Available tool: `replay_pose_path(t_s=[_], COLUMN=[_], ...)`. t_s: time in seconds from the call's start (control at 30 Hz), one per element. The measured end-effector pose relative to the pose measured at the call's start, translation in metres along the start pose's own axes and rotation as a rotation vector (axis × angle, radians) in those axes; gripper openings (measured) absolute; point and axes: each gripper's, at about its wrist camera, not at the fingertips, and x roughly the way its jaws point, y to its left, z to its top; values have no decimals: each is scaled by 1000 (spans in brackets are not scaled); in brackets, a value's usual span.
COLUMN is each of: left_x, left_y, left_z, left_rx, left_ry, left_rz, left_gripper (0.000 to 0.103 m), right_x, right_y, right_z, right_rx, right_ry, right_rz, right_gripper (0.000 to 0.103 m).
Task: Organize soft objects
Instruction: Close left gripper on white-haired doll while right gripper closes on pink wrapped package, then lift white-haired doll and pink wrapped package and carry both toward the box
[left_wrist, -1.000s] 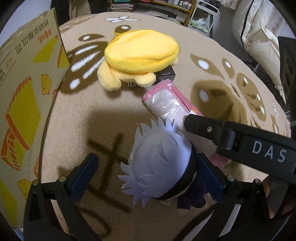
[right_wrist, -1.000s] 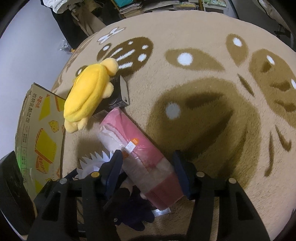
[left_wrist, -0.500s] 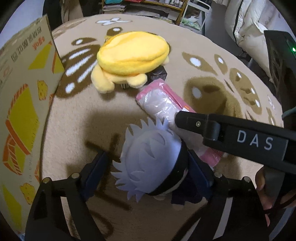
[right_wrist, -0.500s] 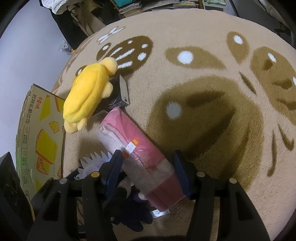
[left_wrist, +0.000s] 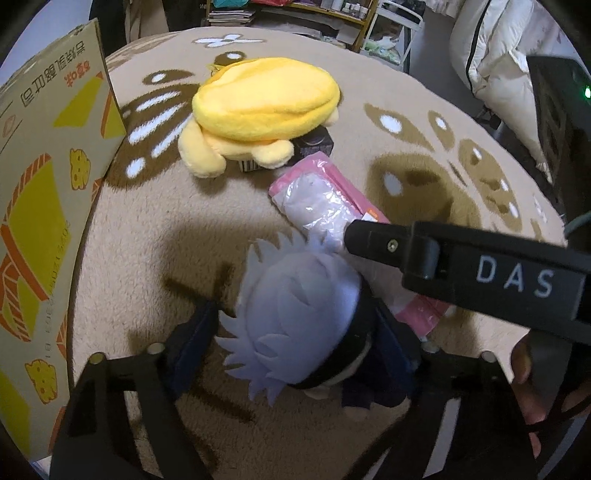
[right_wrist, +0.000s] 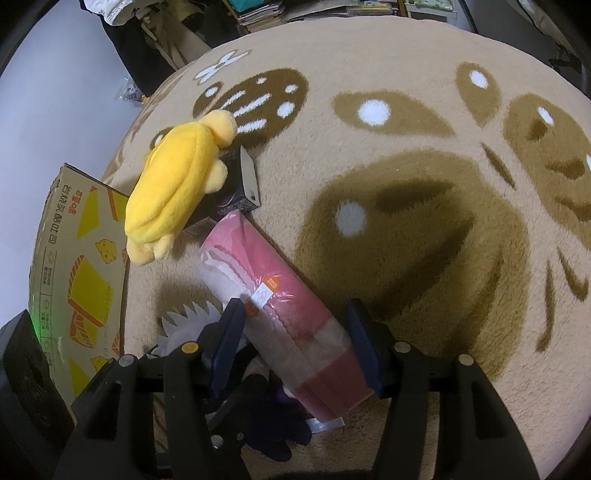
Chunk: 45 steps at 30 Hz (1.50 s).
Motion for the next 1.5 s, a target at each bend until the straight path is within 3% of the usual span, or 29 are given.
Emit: replay_pose_path(t_s=[0.07, 0.17, 0.47, 0.57, 0.7, 0.9, 1.07, 1.13, 1.5], left_x=[-2, -6, -18, -18, -20, -24, -28, -30, -62], left_y=[2, 12, 15, 28, 30, 29, 33, 37, 31], left_z=[1, 0, 6, 6, 5, 6, 8, 7, 6], left_rx=[-23, -92, -30, -77, -57, -29, -20, -31, 34], left_ry=[13, 12, 14, 32, 29, 43, 58, 61, 0], left_rz=[-87, -102, 31, 11, 35, 67, 69, 70, 125], left_gripper=[57, 56, 56, 56, 56, 56, 55, 55, 55], right_x=[0, 0, 7, 12, 17, 14, 1, -4, -35], right_y=[1, 1, 6, 11, 13, 24, 5, 1, 12], right_z=[0, -2, 0, 1, 0, -6, -13, -14, -24], right_rx=[-4, -12, -21, -33, -36, -63, 48, 80, 58], right_ry=[-1, 5, 5, 10, 8, -17, -54, -72, -118], right_rz=[1, 23, 41, 55, 40, -1, 124, 159, 82], right_gripper=[62, 56, 60, 68, 68, 50, 22, 17, 15])
